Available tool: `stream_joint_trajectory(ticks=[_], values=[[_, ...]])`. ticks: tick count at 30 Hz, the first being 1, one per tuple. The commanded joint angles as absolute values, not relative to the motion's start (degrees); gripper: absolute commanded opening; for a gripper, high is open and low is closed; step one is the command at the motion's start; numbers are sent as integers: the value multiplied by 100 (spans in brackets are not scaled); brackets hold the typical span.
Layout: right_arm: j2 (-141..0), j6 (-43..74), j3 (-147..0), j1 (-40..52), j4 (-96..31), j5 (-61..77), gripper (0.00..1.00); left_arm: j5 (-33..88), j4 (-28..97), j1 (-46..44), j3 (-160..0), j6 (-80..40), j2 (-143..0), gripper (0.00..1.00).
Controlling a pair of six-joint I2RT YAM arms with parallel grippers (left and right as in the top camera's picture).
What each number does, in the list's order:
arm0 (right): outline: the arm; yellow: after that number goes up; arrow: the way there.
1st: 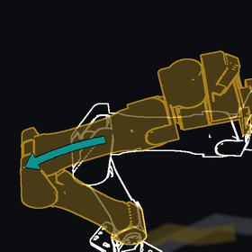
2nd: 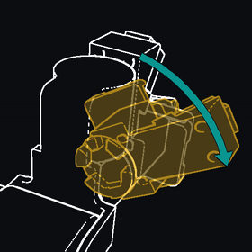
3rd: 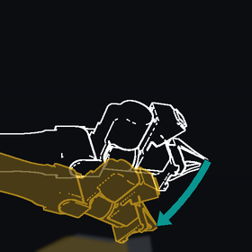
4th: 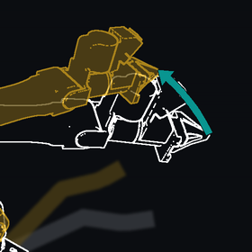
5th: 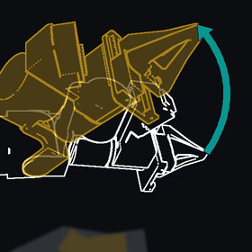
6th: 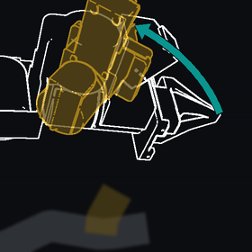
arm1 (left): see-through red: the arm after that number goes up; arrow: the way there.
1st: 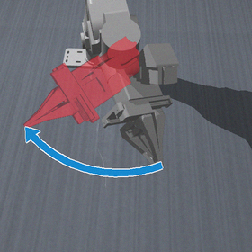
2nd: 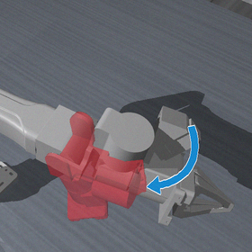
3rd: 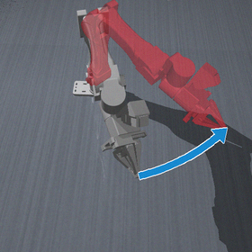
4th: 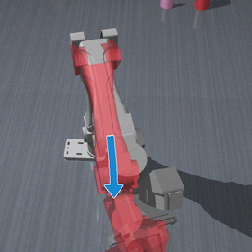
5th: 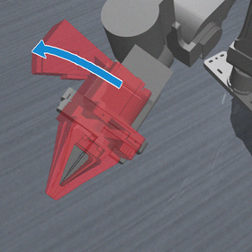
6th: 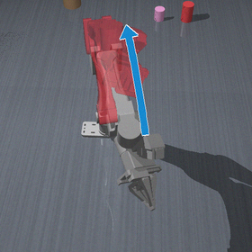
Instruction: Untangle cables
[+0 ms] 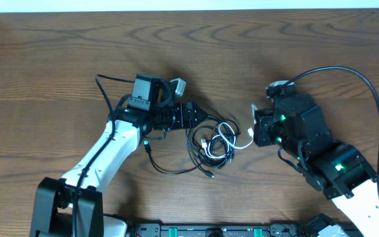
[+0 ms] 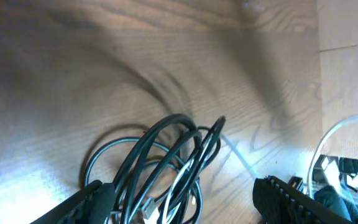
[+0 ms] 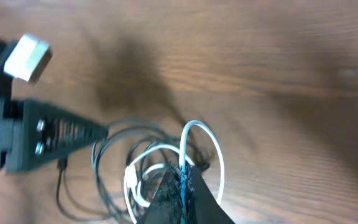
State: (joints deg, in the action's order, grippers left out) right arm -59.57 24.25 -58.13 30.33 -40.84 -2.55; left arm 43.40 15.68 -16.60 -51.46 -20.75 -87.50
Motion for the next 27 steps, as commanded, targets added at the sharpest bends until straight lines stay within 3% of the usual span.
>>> stream_joint_trajectory(ticks=[1, 10, 18, 21, 22, 27], values=[[-5948, 2565, -5846, 2862, -3938, -587, 1, 4442, 1726, -1879, -5262, -2383, -8711, 76], [-5863, 2231, -5846, 2427, -3712, -386, 1, 4816, 1549, -2171, -5262, -4740, -8711, 72], [-5730, 2005, -5846, 2425, -3662, -305, 1, 5437, 130, -1979, -5262, -7352, -8711, 72], [-5732, 2005, -5846, 2425, -3697, -305, 1, 5131, -628, -1953, -5262, -6289, -8711, 72], [-5732, 2005, -5846, 2425, -3699, -305, 1, 4893, -591, -1942, -5262, -5885, -8711, 76], [-5730, 2008, -5846, 2425, -3708, -305, 1, 4530, -143, -2139, -5262, -5422, -8713, 77]])
